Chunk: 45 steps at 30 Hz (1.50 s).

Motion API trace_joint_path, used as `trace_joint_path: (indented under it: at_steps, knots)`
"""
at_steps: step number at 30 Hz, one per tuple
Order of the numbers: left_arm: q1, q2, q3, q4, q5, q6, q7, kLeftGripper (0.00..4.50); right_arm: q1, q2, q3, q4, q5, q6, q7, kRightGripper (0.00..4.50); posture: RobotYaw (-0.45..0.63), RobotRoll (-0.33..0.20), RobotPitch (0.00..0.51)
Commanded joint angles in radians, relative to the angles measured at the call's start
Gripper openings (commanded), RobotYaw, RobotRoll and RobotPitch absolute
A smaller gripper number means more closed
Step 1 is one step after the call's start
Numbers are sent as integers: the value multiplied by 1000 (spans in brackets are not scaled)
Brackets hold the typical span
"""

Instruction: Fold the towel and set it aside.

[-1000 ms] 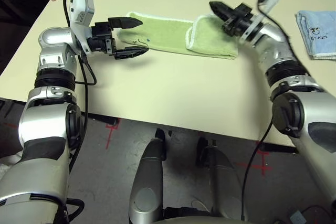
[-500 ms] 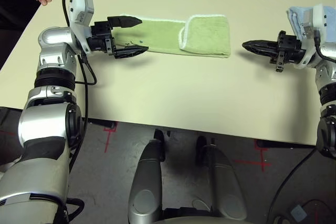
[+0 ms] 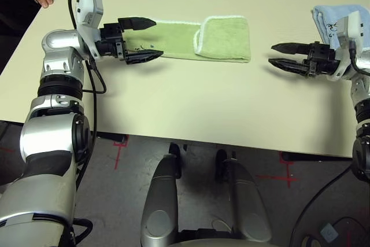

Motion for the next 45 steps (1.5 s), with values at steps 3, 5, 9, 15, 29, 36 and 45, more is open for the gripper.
trace_joint_path:
  at_steps: [3,5,9,15,29,36,45]
  knots:
    - [-5,37,25,-24,-3,95,114,4500,63,-22,-19,-90,38,50,-8,4477,79,0,352]
    - [19,61,19,-49,-6,68,64,4500,73,-24,-20,-94,38,20,-8,4477,79,0,352]
    - [57,100,10,-71,-6,25,-19,4500,76,-28,-15,-75,38,1,-5,4477,97,0,353]
    - [100,156,8,-100,-10,69,-102,4500,88,-30,-14,-82,47,4,6,4477,97,0,354]
    - [-1,219,69,-285,-72,1425,507,4500,135,-23,-7,-181,81,53,1,4477,102,0,356]
    - [55,210,105,-382,-172,1604,529,4500,134,-18,-1,-193,81,63,-4,4477,106,0,360]
    - [25,74,180,-305,-202,1547,680,4500,133,-12,6,-220,80,77,-17,4477,95,0,366]
